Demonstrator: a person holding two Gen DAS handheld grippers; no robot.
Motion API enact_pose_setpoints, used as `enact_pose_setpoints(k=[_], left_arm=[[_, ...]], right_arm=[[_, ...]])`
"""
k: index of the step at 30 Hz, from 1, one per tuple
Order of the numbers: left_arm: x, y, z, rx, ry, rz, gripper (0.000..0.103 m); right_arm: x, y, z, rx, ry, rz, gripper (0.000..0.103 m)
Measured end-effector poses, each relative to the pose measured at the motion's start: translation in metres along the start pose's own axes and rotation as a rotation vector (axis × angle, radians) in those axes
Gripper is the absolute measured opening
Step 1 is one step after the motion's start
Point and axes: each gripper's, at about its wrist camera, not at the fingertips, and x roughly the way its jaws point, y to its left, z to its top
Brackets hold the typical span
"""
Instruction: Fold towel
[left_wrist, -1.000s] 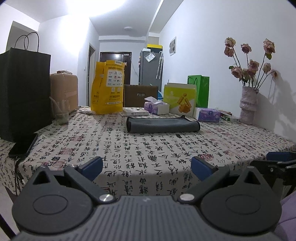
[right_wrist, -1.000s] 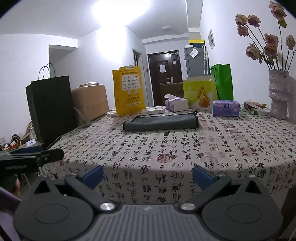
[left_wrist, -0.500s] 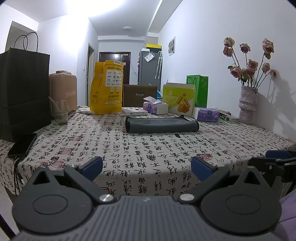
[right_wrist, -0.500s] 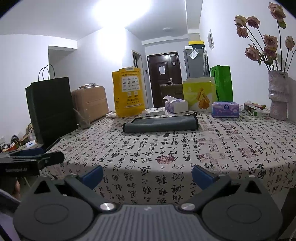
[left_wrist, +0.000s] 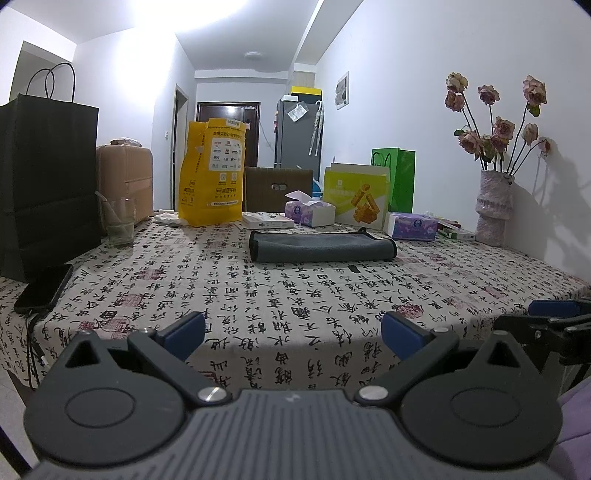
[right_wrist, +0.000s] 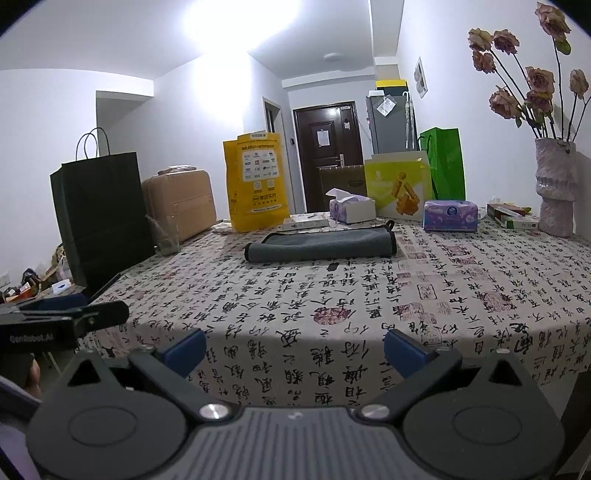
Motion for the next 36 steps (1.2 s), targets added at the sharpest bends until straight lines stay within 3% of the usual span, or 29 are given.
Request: enact_pose_setpoints(k=[36], left_arm=[[-0.0005, -0.0001, 0.0029, 0.005, -0.011, 0.01, 0.103]], right_arm=[[-0.0011, -0.0009, 0.0015, 0.002, -0.013, -0.002, 0.103]])
